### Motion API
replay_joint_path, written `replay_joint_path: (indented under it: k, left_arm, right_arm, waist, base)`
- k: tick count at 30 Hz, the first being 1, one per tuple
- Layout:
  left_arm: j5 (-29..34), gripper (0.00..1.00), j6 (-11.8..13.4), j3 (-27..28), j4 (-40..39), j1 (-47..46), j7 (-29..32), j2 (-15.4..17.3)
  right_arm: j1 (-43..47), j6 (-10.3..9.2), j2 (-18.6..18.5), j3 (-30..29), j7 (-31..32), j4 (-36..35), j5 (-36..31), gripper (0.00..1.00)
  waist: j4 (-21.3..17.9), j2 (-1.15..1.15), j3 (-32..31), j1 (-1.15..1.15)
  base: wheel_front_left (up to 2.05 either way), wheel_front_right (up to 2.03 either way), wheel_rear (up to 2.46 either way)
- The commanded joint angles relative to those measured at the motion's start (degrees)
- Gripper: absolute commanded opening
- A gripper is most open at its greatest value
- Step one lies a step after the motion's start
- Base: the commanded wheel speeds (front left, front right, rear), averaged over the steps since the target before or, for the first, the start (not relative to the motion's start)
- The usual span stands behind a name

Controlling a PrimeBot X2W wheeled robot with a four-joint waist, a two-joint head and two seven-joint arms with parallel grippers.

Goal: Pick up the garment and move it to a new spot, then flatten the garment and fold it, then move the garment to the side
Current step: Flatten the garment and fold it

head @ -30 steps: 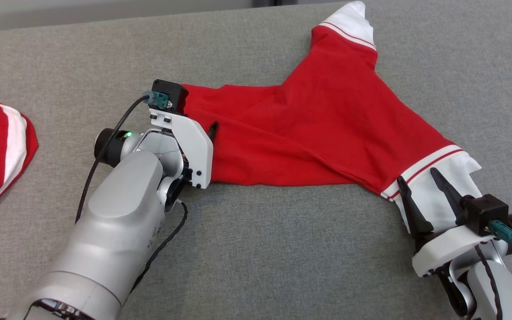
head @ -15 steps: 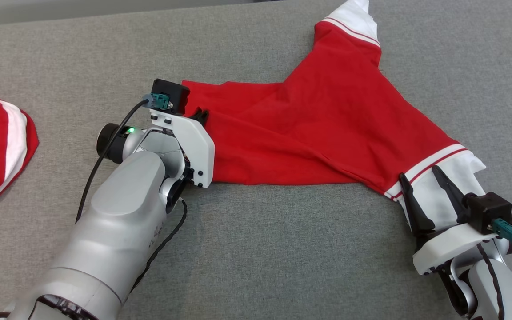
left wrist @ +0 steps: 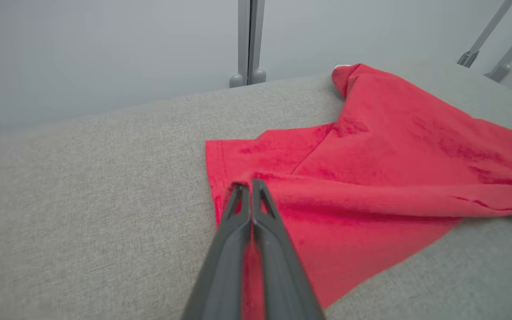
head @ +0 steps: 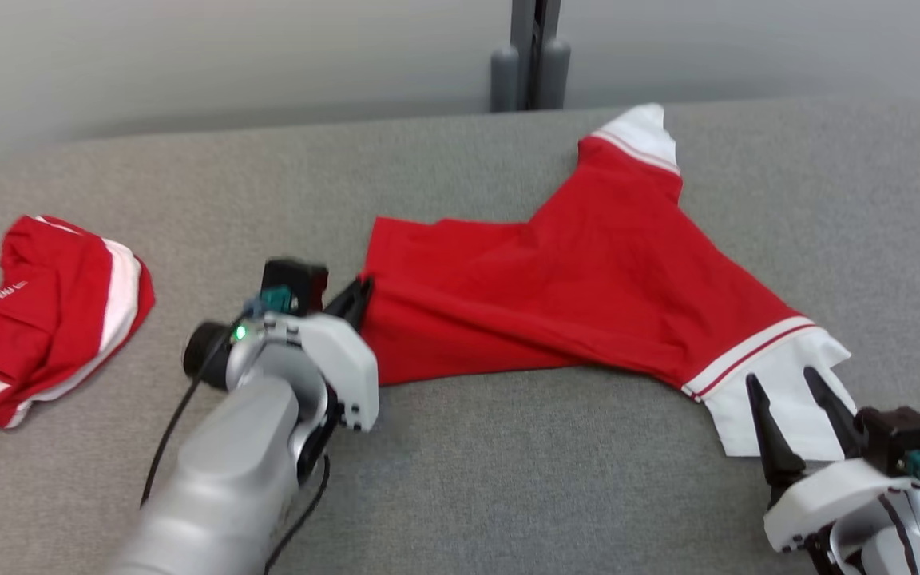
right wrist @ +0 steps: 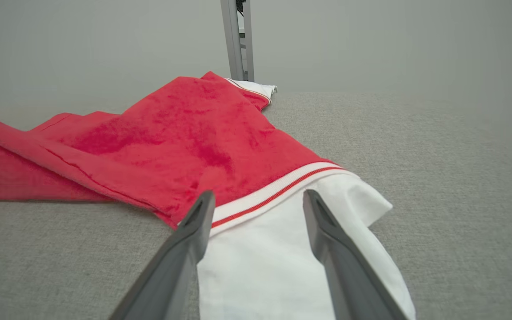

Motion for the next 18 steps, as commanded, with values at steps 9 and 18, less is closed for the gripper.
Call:
replay_joint_path:
  k: [9,18]
  left_arm:
    - [-0.5,0.0,2.1,1.9,-3.1,12.9,-4.9,3.5]
    - [0.2,0.0,4.5,5.7,-11.8,28.0,-5.0,6.3]
  right_arm:
    - [5.4,-0.02,1.1,-1.9,0.0,1.1,0.0,1.0]
    - [6.8,-0.02,2.0,-2.7,0.0,1.1,0.3,1.0]
  waist:
    - [2.3,0.0,-9.4,0.0]
    - [2.5,0.0,-10.1,0.0]
  base:
    - [0.0,0.0,0.0]
    - [0.0,0.0,0.0]
